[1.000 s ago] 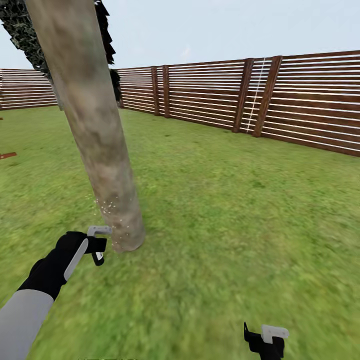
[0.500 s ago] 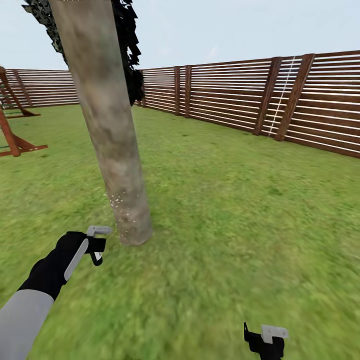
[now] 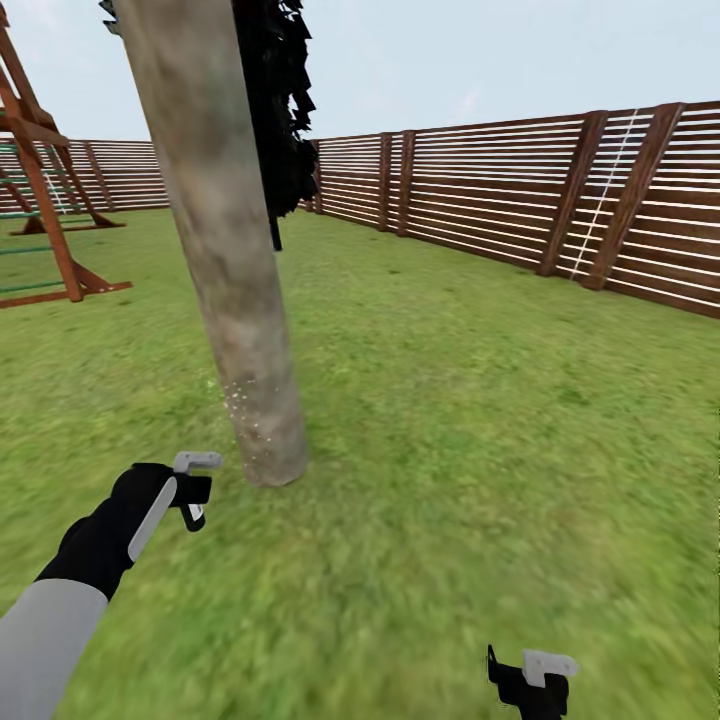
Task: In the garden, pick up the pesticide atomizer on the floor and spray pesticide onto both trees until each tree trunk is fully covered.
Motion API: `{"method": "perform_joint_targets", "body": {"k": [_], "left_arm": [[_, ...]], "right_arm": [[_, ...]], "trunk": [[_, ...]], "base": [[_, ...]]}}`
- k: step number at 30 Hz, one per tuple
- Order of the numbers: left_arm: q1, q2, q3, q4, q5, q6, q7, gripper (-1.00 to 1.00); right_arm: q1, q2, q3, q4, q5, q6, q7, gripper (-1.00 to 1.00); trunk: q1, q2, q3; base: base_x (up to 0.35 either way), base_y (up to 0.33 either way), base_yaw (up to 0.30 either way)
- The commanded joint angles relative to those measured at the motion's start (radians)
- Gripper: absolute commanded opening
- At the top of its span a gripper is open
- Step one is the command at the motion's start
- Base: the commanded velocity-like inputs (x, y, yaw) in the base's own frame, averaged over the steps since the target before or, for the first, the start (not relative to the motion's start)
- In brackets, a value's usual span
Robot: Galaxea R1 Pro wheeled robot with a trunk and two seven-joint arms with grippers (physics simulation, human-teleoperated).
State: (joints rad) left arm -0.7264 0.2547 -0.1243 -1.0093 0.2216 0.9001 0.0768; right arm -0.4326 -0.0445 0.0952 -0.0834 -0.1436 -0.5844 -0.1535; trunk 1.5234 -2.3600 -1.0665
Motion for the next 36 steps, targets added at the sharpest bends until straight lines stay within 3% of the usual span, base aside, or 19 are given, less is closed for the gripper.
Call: {"method": "perform_joint_targets", "body": {"k": [1,8,19,29,33,36], "left_arm": [[0.000,0.000,0.000,0.000,-0.001,0.000,0.000,-1.00],[0.000,0.000,0.000,0.000,-0.001,0.000,0.000,-1.00],[0.000,0.000,0.000,0.003,-0.002,0.000,0.001,-1.00],[0.000,0.002,0.002,0.008,-0.002,0.000,0.002,-1.00],[0.000,0.000,0.000,0.008,0.005,0.000,0.084,-1.00],[0.000,0.000,0.000,0.008,0.009,0.001,0.093,-1.00]], "right_arm": [[0.000,0.000,0.000,0.000,0.000,0.000,0.000,1.00],[0.000,0.000,0.000,0.000,0.001,0.000,0.000,1.00],[0.000,0.000,0.000,0.000,0.000,0.000,0.000,1.00],[0.000,0.000,0.000,0.000,0.001,0.000,0.000,1.00],[0.000,0.000,0.000,0.000,0.000,0.000,0.000,1.00],[0.000,0.000,0.001,0.000,0.001,0.000,0.000,1.00]], "trunk": [[0.000,0.000,0.000],[0.000,0.000,0.000],[0.000,0.000,0.000],[0.000,0.000,0.000],[0.000,0.000,0.000],[0.000,0.000,0.000]], "base": [[0.130,-0.273,0.002],[0.127,-0.273,0.042],[0.092,-0.274,0.269],[0.125,-0.273,0.013],[0.127,-0.273,0.007],[0.127,-0.273,0.168]]}}
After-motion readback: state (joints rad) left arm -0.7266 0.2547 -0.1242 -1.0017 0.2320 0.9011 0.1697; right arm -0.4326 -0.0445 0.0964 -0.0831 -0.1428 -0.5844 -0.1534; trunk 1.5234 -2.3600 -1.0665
